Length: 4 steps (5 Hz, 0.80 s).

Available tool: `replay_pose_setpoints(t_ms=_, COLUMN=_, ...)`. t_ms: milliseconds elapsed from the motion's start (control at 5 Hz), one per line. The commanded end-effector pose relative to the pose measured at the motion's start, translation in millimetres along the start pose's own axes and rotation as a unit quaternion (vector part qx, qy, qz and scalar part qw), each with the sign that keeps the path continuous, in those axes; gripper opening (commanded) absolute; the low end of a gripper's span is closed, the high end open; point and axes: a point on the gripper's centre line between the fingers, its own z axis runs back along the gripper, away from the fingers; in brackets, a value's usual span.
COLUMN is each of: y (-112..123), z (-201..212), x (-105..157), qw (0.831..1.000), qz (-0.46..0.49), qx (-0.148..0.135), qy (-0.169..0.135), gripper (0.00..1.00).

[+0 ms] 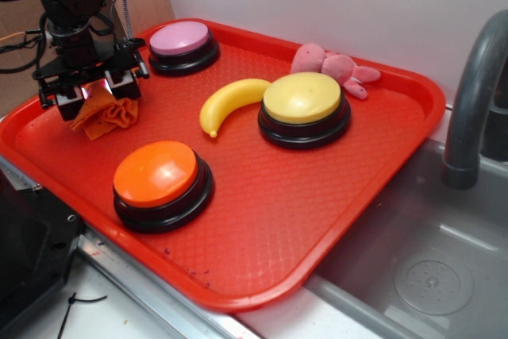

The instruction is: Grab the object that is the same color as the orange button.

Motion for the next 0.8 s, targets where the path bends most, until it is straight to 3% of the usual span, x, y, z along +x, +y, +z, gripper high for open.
replay_pose_setpoints(t_ms=0, y=3, z=32, x=10, qw=0.989, qz=-0.131, qx=-0.048, qy=0.051, gripper=0.00)
replay_pose_setpoints(t_ms=200, y=-5, z=60, x=4, qw=0.978, qz=-0.195, qx=-0.061, qy=0.031, gripper=0.00)
replay_pose_setpoints(t_ms=400, y=-18, z=107, x=-8, qw=0.944, qz=-0.311, qx=-0.092, qy=0.055, gripper=0.00)
replay_pose_setpoints(t_ms=600, y=-22, z=148, x=-22, qw=0.896, qz=-0.419, qx=-0.136, qy=0.065, gripper=0.00)
